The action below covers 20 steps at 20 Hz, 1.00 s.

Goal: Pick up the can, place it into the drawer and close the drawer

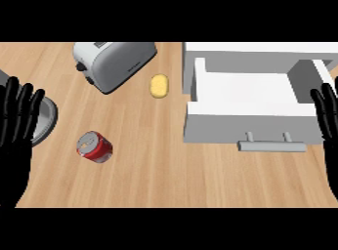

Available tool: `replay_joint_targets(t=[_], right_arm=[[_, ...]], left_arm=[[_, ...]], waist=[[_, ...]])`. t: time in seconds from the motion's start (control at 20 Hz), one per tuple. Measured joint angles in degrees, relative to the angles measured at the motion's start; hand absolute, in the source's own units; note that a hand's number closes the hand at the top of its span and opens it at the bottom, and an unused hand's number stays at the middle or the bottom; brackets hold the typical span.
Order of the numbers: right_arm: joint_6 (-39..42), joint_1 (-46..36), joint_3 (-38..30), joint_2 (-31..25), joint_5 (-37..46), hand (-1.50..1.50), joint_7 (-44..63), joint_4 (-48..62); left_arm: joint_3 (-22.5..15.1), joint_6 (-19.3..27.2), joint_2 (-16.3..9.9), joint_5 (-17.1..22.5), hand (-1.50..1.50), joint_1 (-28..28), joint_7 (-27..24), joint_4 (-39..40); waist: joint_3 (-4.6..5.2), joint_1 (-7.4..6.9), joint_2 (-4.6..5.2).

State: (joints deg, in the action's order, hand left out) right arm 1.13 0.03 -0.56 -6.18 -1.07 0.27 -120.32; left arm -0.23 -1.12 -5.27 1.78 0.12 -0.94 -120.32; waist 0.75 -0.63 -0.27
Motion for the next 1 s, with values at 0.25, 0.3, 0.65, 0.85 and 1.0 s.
replay_joint_targets(t=[0.25, 0.3, 0.65, 0.85, 1.0], right_arm=[[0.42, -0.04, 0.92, 0.9, 0.63, -1.5, -0.4, 1.14], [0.23, 0.63, 1.79, 1.48, 1.14, -1.5, -0.47, 0.84], [-4.3, 5.74, -3.49, 2.15, 0.86, -1.5, 7.71, 1.63], [-3.1, 8.67, -6.64, 1.1, -1.66, -1.5, 8.84, 0.08], [-0.71, 11.58, -9.54, 0.22, -4.61, -1.5, 7.63, -0.2]], left_arm=[[-0.17, 2.42, 1.52, -2.93, -1.5, 1.46, 0.39, -1.19], [-0.81, 3.54, 2.1, -4.22, -1.5, 2.25, 1.54, -2.77], [-0.3, 8.33, 2.96, -9.22, -1.5, 8.61, 16.6, -4.13], [-1.02, 8.96, 2.83, -10.94, -1.5, 10.43, 24.31, -10.47], [-2.81, 9.34, 3.12, -13.21, -1.5, 10.88, 29.07, -14.18]], waist=[[-0.53, 0.39, 0.16], [-0.59, 0.4, 0.17], [-0.77, 0.66, 0.22], [-0.78, 0.68, 0.17], [-0.77, 0.75, 0.16]])
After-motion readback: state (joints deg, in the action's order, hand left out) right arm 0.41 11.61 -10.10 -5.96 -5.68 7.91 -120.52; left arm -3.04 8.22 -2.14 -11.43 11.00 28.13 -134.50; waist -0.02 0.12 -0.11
